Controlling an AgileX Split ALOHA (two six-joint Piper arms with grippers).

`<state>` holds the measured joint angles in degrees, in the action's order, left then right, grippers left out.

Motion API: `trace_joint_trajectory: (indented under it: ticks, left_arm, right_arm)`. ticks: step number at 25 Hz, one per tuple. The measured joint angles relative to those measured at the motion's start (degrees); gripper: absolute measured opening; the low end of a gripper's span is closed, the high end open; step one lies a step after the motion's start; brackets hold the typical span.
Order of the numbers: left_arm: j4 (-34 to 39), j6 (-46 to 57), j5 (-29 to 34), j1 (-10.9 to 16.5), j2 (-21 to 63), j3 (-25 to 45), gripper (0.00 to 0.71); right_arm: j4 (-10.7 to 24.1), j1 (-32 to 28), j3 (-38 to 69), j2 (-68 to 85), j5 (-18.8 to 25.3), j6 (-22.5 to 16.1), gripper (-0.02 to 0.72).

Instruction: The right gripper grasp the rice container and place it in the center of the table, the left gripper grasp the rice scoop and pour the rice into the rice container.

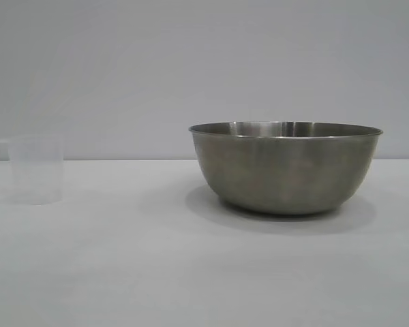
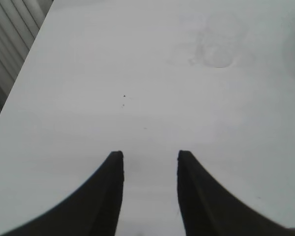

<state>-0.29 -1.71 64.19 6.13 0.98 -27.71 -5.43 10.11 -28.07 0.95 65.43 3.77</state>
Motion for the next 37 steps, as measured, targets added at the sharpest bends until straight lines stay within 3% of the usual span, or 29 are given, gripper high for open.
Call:
trace_joint_trajectory:
  ticks: [9,15,37]
  left_arm:
    - [0.00,0.00,0.00,-1.31,0.09,0.00,0.220]
    - [0.00,0.00,0.00,-2.34,0.09,0.00,0.220]
    - [0.00,0.00,0.00,-3.10,0.09,0.00,0.220]
  right_arm:
    - [0.00,-0.83,0.00,0.00,0.00,0.00,0.428]
    - [0.00,-10.80,0.00,0.00,0.00,0.00,0.428]
    - [-0.10,-11.21,0.00,0.00,0.00,0.00,0.428]
